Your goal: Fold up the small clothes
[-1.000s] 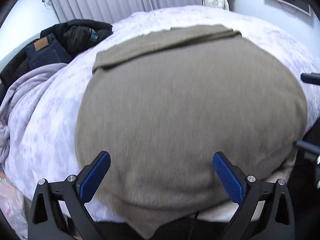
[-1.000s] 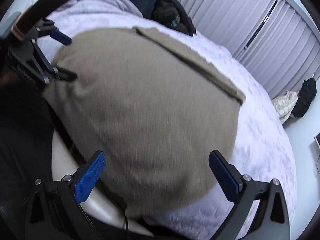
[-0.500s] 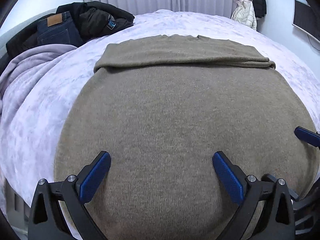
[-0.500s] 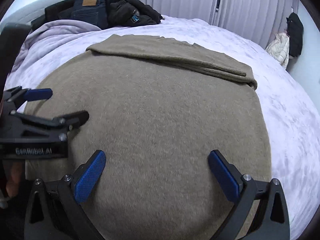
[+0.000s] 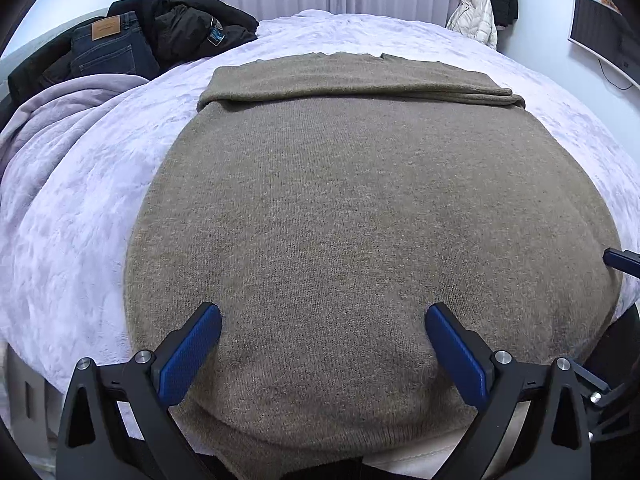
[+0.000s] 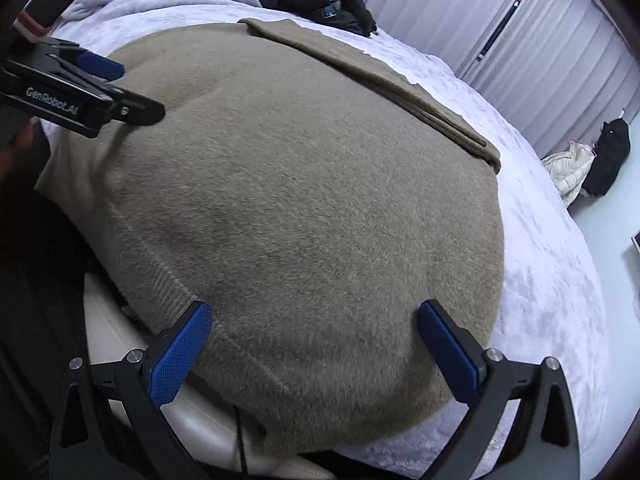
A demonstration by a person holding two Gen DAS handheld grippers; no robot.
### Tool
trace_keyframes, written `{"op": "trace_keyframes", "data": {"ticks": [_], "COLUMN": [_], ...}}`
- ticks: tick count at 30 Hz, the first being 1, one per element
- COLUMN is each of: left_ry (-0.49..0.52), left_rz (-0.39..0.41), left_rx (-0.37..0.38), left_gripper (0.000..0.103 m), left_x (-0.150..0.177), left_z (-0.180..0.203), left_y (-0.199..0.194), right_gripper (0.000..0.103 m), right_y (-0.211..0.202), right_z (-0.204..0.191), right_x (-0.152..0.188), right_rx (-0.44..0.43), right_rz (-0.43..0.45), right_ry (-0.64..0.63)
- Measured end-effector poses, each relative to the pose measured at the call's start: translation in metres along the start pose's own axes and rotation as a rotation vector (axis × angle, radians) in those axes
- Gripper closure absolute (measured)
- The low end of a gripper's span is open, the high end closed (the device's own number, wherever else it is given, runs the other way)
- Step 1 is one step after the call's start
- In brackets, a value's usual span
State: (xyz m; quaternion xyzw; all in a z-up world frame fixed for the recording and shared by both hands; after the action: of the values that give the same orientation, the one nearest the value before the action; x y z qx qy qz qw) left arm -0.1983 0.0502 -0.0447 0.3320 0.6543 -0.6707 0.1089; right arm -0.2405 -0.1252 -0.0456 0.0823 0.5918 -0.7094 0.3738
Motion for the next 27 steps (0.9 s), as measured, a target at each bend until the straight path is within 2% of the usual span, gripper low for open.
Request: {"op": "trace_keyframes", "data": {"ticks": [3,5,7,10,12,15,17,19,22,24,27], "left_ry": [0.027,0.045,0.014,-0.083,-0.15,-0.209,-0.14,-0.054,-0.024,-0.041,-0.05], "left_rz": [0.024,0.04,0.038,-0.032,-0.106,-0.183,-0.124,-0.064,-0.008,0.004,-0.03], "left_rx": [-0.02,-0.04,-0.038,-0.021,-0.015,0.016,-0.002,-0.038,-0.041,-0.01,0.038], "left_gripper": [0.0,0.0,0.0,0.0,0.0,0.0,0.0,0.0,0.0,0.0,0.0], "left_x": [-0.017,-0.044,-0.075,-0.116,-0.131,-0.118,-0.104,-0.081,-0.046,-0.025,0.003], "left_z": [-0.001,-0.005,-0.013,-0.032,-0.045,-0.052,-0.046,-0.036,-0.031,-0.034,-0.039], "left_y": [-0.002,0.001,0.009,0.038,0.063,0.086,0.078,0.063,0.036,0.021,0.006], "right_gripper": [0.001,0.001,0.001,0.001,0.001,0.001,0.001,0.001,0.001,0.001,0.001], "right_y": [-0.017,-0.017,-0.008,0.021,0.047,0.083,0.088,0.076,0.05,0.035,0.013], "right_z": [0.007,0.02,0.039,0.073,0.091,0.103,0.095,0.083,0.065,0.058,0.045], "right_x": [-0.017,-0.044,-0.075,-0.121,-0.14,-0.139,-0.124,-0.11,-0.079,-0.06,-0.028], "right_rx": [-0.08,-0.081,-0.073,-0.063,-0.028,-0.016,-0.051,-0.027,-0.017,-0.048,-0.087], "right_rz": [0.043,0.079,0.089,0.052,-0.013,-0.14,-0.166,-0.092,0.001,0.034,0.058], "right_ry": [0.062,0.103,0.162,0.318,0.417,0.522,0.549,0.496,0.429,0.428,0.361]}}
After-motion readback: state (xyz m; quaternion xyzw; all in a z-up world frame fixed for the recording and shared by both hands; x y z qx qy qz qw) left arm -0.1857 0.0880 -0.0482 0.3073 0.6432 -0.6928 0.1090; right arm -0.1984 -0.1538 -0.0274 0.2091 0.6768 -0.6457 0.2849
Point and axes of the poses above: each gripper's, at about its wrist camera, not at the fingertips, and y roughly the way its jaws point, z to its right, x to its underside, the point moved 5 cm from there along y, roughly the way its jaws point, and after that the axes turned 7 degrees about y, right-handed, at the moved point
